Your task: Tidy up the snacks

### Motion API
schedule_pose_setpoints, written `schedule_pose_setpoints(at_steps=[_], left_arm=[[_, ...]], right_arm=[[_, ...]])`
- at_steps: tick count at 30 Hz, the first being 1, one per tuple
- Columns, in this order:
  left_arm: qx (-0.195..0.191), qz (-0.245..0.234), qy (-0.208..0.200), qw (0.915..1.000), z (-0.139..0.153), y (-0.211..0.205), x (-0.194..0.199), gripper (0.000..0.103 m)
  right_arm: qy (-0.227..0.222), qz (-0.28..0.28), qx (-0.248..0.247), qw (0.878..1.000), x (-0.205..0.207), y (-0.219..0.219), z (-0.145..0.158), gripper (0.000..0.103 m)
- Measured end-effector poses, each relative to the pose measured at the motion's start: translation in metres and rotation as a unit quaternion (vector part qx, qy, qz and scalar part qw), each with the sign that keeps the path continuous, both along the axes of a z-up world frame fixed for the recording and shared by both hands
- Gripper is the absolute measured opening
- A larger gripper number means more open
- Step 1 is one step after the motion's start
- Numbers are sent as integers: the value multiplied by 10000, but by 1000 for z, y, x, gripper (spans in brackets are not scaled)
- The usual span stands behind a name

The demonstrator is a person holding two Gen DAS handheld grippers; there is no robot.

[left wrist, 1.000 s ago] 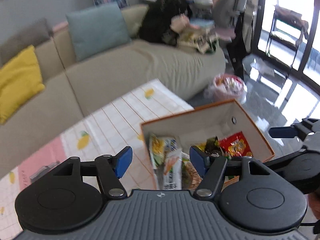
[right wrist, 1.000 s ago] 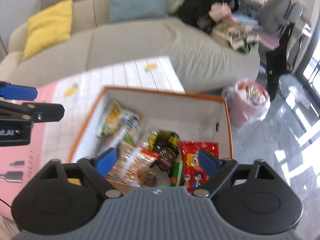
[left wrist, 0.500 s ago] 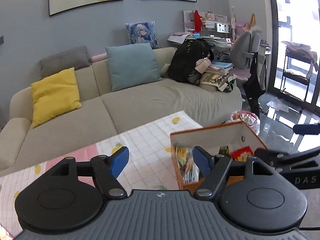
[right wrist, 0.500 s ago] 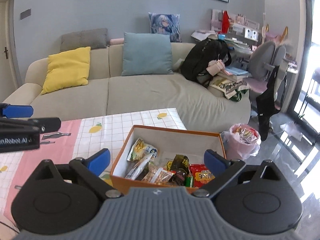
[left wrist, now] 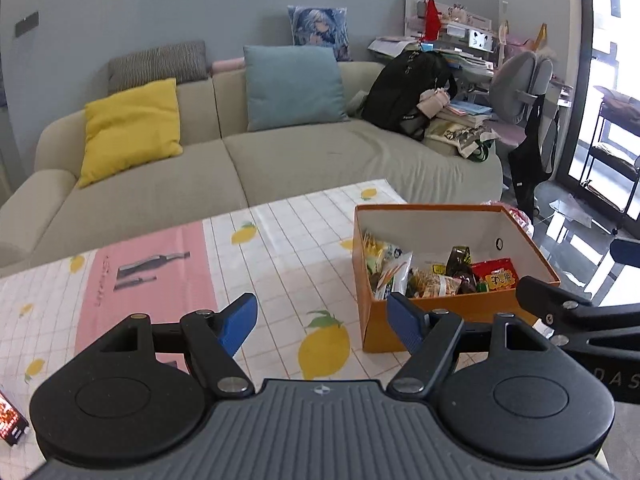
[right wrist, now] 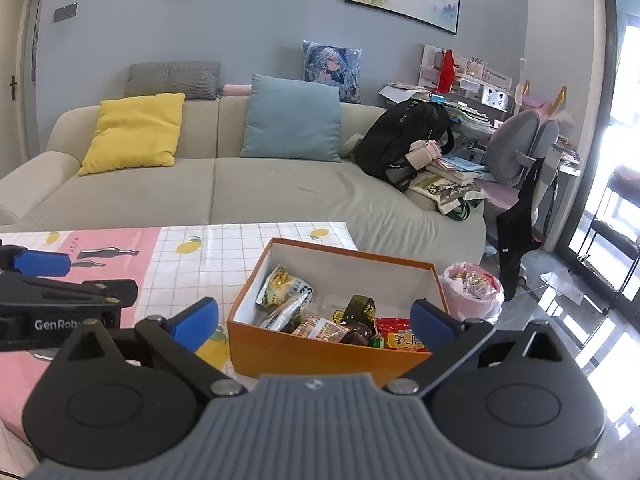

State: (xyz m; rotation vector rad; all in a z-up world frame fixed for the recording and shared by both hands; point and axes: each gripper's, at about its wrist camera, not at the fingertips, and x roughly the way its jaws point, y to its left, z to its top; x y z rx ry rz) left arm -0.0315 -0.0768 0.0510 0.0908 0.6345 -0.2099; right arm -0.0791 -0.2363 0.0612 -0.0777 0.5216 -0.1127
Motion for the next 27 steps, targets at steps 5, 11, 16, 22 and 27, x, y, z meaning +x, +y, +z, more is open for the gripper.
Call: schedule_pose_setpoints(at_steps=[5, 11, 16, 22, 27], left_arm=[[74, 56, 266, 9996, -10, 1, 2, 87], [200, 45, 420, 9989, -16, -1, 2, 87], [205, 38, 471, 9987, -15, -2, 2, 87], [214, 8, 494, 9986, -14, -2, 3, 87], [204, -3, 500, 9985, -14, -2, 3, 87]], right_arm=[[238, -43, 140, 9996, 9, -4, -12, 100], [559, -228, 305, 9977, 17, -11, -24, 100], [585, -257, 338, 9974, 16, -12, -25, 100], [565, -254, 313, 9976, 16, -11, -24, 100], [564, -249, 289, 9977, 17, -11, -22, 100]])
